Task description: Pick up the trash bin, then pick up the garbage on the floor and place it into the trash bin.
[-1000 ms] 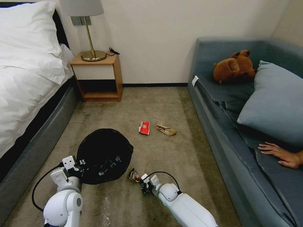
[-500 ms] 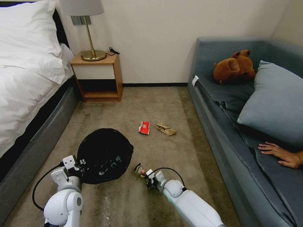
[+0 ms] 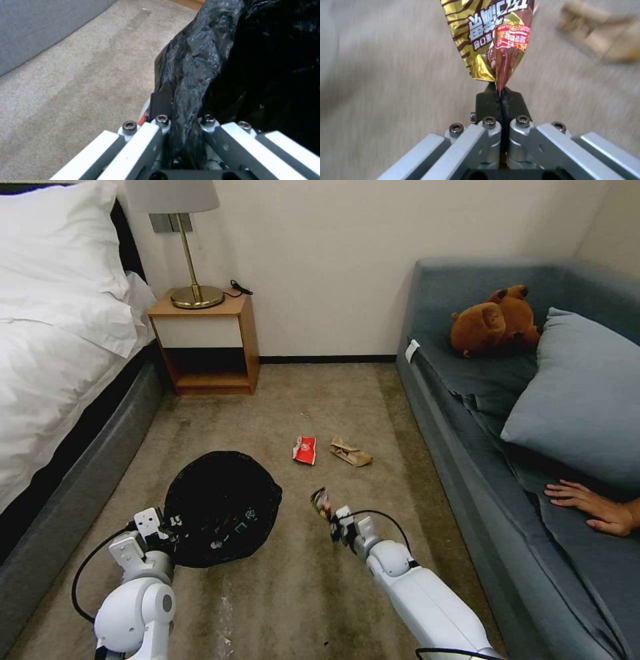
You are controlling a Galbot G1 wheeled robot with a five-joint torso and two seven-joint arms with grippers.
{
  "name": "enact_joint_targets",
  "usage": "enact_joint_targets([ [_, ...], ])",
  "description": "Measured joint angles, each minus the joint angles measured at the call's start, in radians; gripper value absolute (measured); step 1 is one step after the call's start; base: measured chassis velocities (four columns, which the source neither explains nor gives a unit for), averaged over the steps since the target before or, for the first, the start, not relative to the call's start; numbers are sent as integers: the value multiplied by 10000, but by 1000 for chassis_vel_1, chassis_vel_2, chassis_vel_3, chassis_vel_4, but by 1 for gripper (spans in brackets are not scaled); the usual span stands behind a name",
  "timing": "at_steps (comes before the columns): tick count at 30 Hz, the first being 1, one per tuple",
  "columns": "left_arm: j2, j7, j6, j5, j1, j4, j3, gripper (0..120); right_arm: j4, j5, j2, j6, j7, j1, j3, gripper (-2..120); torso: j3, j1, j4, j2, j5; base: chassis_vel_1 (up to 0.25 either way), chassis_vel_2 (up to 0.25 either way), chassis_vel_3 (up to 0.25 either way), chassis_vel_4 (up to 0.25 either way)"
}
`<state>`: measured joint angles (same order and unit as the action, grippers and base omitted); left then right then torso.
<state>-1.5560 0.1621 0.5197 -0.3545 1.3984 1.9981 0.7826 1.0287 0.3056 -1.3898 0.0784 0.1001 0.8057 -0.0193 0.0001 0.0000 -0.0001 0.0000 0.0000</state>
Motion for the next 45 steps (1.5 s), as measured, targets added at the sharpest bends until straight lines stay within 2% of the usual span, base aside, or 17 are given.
enact_joint_targets([
  [2, 27, -28, -37, -56, -26, -68, 8, 1, 438, 531, -86, -347, -377, -184, 245, 0, 0, 0, 0, 0, 0, 0, 0, 0, 0],
  [6, 18, -59, -72, -67, -48, -133, 0, 1, 1058, 935, -96, -507, -675, -239, 287, 0, 0, 0, 1, 0, -1, 0, 0, 0, 0],
  [15, 35, -112, -113, -116, -94, -184, -23, 1, 2955, 1333, -54, -844, -1276, -40, 27, 0, -1, 0, 1, 0, -1, 0, 0, 0, 0],
  [19, 62, -117, -113, -160, -98, -180, -12, 1, 4137, 1507, 15, -877, -1557, -108, -547, 0, -1, 0, 1, 0, -1, 0, 0, 0, 0],
  [26, 46, -162, -186, -154, -35, -150, -11, 1, 5435, 1598, 42, -676, -1833, -192, -1653, 0, -1, 0, 1, 0, -2, 0, 0, 0, 0],
  [36, -5, -395, -269, -45, 25, -58, -55, 1, 5637, 1406, -18, -561, -1988, -374, -2849, 0, -1, 0, 1, 0, -1, 0, 0, 0, 0],
  [45, -81, -433, -299, 60, 30, -56, -109, 1, 4746, 853, -230, -869, -2011, -420, -3510, 0, -1, 0, 1, 0, -1, 0, 0, 0, 0],
])
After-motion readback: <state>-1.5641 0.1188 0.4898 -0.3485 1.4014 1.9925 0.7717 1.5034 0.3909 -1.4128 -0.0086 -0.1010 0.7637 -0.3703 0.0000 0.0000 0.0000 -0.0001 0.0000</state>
